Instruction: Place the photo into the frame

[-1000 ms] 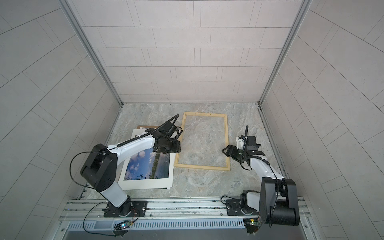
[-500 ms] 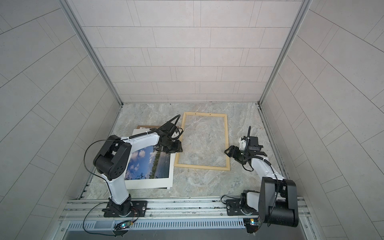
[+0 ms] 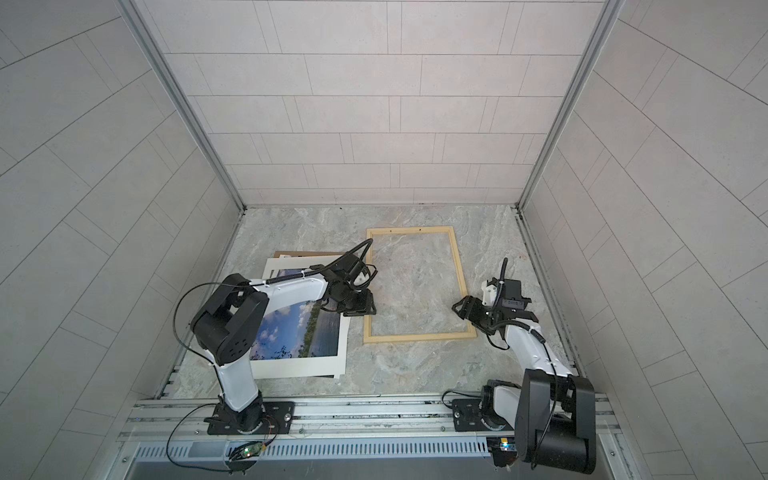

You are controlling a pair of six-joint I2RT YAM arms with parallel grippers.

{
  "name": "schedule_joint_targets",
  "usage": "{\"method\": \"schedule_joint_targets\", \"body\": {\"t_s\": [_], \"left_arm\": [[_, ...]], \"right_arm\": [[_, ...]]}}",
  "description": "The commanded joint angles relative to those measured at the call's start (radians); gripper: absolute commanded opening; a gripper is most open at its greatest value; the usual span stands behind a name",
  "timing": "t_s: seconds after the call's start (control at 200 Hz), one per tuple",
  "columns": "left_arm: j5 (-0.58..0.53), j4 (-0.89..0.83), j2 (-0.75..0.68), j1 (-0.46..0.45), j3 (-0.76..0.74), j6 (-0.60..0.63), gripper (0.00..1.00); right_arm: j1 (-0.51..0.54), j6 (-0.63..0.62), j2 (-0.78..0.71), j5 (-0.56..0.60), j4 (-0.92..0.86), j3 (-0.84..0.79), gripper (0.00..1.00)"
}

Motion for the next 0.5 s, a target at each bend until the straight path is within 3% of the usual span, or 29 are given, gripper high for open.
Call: {"method": "schedule_joint_targets", "body": {"t_s": [0.0, 0.325, 0.49], "left_arm": [[0.026, 0.044, -0.011, -0.012, -0.021, -0.027, 0.49], [0.042, 0.123, 0.011, -0.016, -0.045, -0.046, 0.49], [0.025, 0.101, 0.046, -0.012, 0.010, -0.033, 0.49]], "right_arm": [[-0.014, 0.008, -0.045, -0.034, -0.050, -0.030, 0.70], [-0.016, 0.072, -0.238, -0.061, -0.076, -0.104, 0.65], [-0.017, 0.063, -0.306, -0.020, -0.124, -0.076, 0.71]]}}
